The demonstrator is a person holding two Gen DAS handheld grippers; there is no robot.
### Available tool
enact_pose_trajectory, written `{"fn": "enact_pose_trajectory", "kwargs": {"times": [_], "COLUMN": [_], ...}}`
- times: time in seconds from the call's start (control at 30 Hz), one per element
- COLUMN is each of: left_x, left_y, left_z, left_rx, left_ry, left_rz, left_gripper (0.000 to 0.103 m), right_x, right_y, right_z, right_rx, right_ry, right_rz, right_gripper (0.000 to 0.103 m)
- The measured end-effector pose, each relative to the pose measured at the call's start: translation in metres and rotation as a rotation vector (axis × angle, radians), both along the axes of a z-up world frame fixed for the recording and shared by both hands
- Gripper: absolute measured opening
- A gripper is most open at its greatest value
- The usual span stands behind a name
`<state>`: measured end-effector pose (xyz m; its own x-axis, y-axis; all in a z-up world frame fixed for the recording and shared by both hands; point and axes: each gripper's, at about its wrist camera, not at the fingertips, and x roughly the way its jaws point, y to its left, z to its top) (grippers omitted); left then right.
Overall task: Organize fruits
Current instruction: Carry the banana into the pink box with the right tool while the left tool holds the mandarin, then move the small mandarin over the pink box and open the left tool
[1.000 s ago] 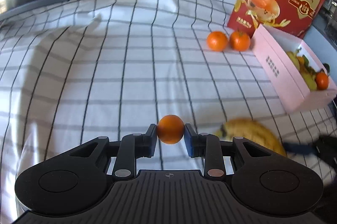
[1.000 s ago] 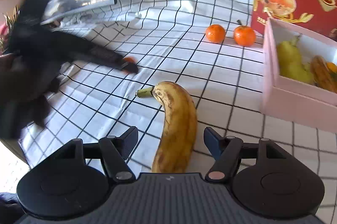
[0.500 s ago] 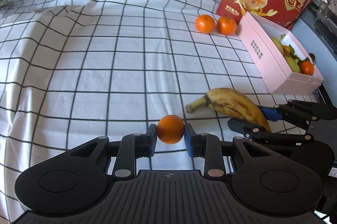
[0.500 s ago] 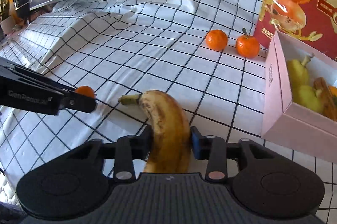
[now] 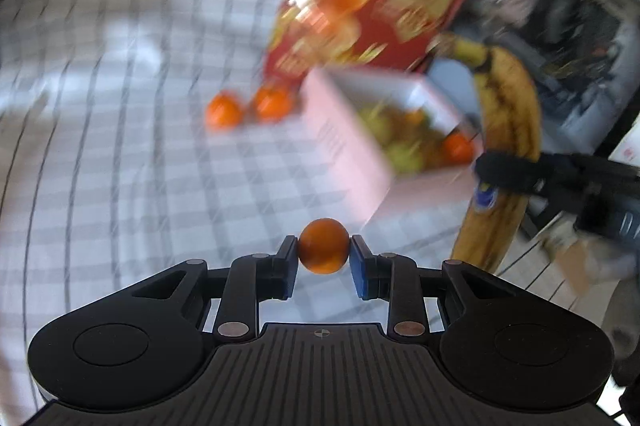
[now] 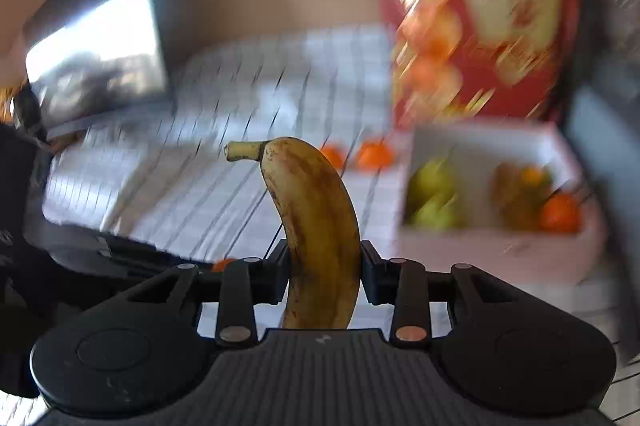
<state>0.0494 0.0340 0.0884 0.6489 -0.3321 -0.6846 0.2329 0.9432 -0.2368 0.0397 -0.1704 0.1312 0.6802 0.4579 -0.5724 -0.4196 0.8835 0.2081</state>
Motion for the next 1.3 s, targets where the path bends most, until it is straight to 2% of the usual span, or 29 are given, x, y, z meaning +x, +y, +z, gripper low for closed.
{"fn": "enact_pose_trajectory", "kwargs": {"times": [0.13,0.2,0.3,0.5,0.57,0.63,0.77,1.1,1.17,1.3], "left_x": [0.015,0.021,0.03,0.029,0.029,0.028,0.029,0.033,0.034,0.039], "left_y": [-0.02,-0.028,-0.037,-0.034,-0.027,-0.016,0.003,0.023,0.024,0.02], "left_z": [0.02,0.024,0.028,0.027,0.024,0.019,0.008,-0.003,-0.006,-0.011], "left_rx": [-0.02,-0.028,-0.046,-0.038,-0.029,-0.029,-0.03,-0.03,-0.03,-0.029], "left_ry": [-0.056,-0.067,-0.071,-0.076,-0.067,-0.044,-0.005,0.044,0.053,0.068], "left_rz": [-0.053,-0.077,-0.1,-0.12,-0.105,-0.074,-0.015,0.028,0.027,0.015], "left_gripper": [0.032,0.032,0.032,0.032,0.032,0.032,0.032,0.032,0.032,0.032], "right_x": [0.022,0.038,0.068,0.137,0.157,0.169,0.194,0.219,0.22,0.217], "right_y": [-0.037,-0.05,-0.062,-0.059,-0.054,-0.05,-0.044,-0.024,-0.024,-0.03], "right_z": [0.041,0.049,0.05,0.013,-0.006,-0.017,-0.036,-0.087,-0.092,-0.092], "right_rx": [-0.008,-0.026,-0.057,-0.129,-0.155,-0.172,-0.137,-0.177,-0.175,-0.14], "right_ry": [-0.08,-0.098,-0.078,0.069,0.133,0.142,0.227,0.356,0.383,0.374], "right_rz": [-0.095,-0.119,-0.147,-0.126,-0.109,-0.11,-0.113,-0.091,-0.085,-0.087], "right_gripper": [0.035,0.035,0.035,0.035,0.035,0.035,0.035,0.035,0.036,0.041]}}
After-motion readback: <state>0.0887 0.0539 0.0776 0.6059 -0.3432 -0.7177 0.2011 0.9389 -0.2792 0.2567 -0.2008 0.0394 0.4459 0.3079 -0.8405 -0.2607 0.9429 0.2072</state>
